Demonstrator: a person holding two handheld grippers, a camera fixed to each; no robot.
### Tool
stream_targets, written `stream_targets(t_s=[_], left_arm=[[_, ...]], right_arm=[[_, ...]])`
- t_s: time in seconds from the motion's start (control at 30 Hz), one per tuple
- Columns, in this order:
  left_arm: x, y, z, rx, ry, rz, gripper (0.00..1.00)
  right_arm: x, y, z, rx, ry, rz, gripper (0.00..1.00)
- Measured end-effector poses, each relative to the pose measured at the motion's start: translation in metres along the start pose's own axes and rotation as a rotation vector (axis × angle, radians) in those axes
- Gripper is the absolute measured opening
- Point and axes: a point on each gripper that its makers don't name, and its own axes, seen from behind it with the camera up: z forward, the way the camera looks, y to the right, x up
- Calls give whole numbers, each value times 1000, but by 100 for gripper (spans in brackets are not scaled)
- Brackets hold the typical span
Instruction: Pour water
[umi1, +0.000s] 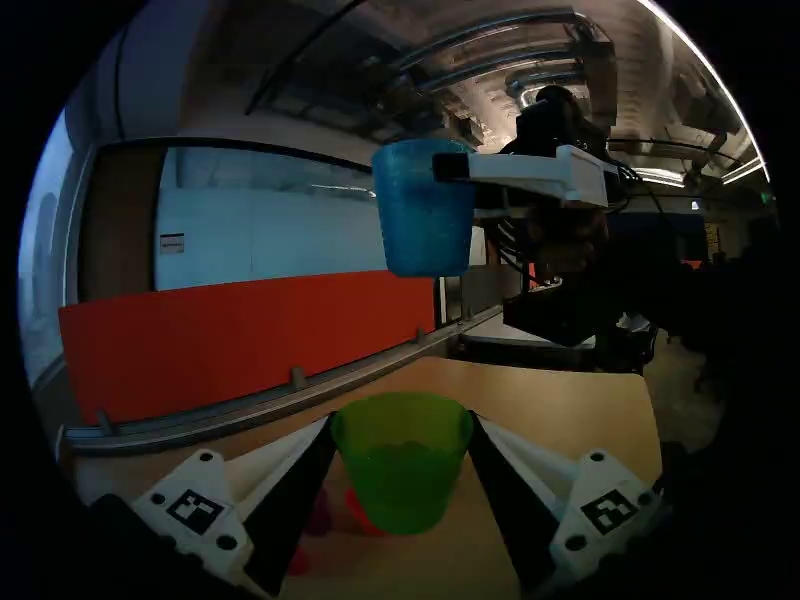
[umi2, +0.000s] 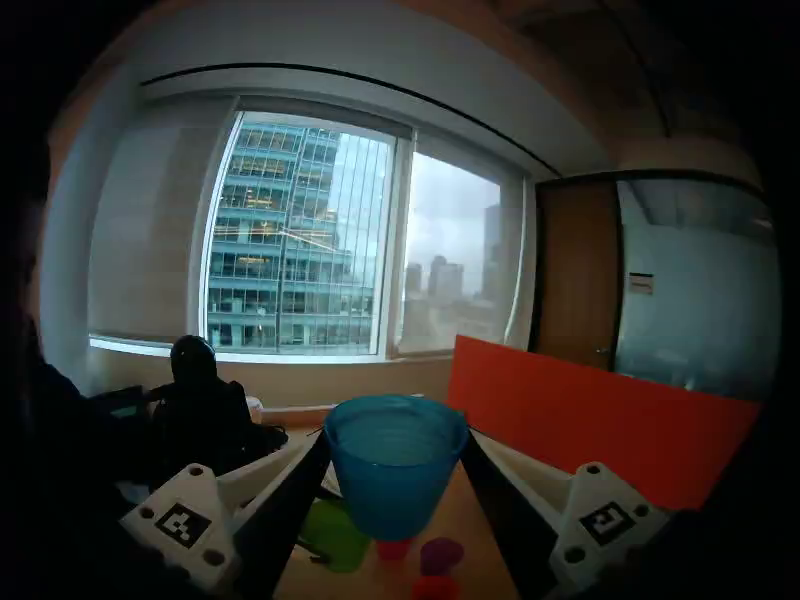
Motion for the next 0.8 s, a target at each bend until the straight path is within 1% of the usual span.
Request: stream_targets(t_s=[0.17,0.3,0.57,0.8], left_arm=[[-1,-1,-2,0,-6,4,89],[-5,-1,-3,0,-20,6,89],[-16,-7,-7,6,-54,11,89],[-28,-13,-12,14,-86,10,89]], right_arm=[[-9,4,-7,-12,-2,7,93],[-23,11,-15,-30,-12,11,93],[-55,21,-33,-59,-45,15,93],[-73,26,-44,-78,-55,22,93]])
